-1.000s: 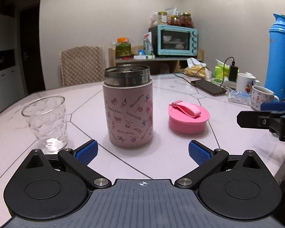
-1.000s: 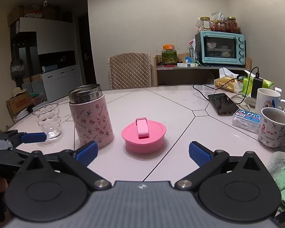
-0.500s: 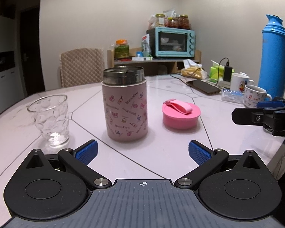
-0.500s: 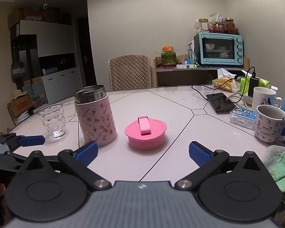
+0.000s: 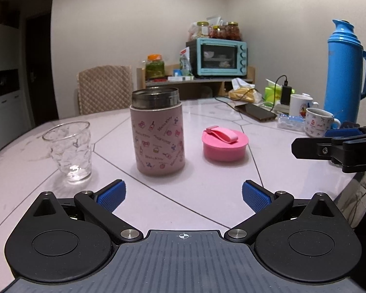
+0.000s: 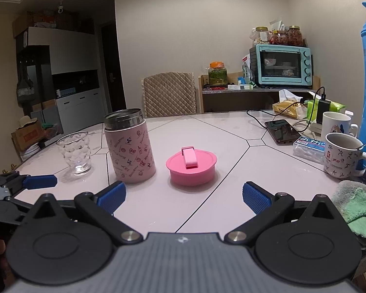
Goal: Unscrew bottle cap and pour
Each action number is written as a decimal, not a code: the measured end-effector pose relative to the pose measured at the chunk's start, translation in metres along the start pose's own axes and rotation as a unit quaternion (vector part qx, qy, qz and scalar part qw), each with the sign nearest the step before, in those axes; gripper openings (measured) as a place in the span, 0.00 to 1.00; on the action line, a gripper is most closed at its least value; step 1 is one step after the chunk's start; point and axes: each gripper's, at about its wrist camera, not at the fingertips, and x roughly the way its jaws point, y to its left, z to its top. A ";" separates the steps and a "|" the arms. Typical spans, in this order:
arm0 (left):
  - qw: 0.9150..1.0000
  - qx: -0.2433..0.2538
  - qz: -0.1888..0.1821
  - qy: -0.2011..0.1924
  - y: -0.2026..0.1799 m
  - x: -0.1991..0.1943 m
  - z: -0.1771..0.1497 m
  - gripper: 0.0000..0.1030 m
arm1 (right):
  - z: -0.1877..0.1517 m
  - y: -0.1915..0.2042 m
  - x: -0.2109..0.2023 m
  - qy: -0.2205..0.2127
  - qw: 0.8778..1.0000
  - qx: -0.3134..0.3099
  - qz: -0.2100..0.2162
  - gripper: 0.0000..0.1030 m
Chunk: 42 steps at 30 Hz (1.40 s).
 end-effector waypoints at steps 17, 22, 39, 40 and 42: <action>1.000 0.000 0.012 -0.011 -0.004 -0.027 -0.006 1.00 | -0.005 0.009 -0.021 -0.013 1.000 -0.006 0.003 1.00; 1.000 -0.004 0.017 -0.017 -0.003 -0.034 -0.007 1.00 | -0.007 0.011 -0.027 -0.017 1.000 -0.009 0.000 1.00; 0.999 -0.013 0.027 -0.024 -0.003 -0.057 -0.016 1.00 | -0.019 0.021 -0.039 -0.024 1.000 -0.016 -0.011 1.00; 0.999 -0.014 0.027 -0.024 -0.003 -0.057 -0.017 1.00 | -0.019 0.022 -0.039 -0.025 0.999 -0.016 -0.011 1.00; 0.999 -0.015 0.026 -0.027 -0.002 -0.061 -0.018 1.00 | -0.021 0.023 -0.041 -0.025 0.999 -0.017 -0.012 1.00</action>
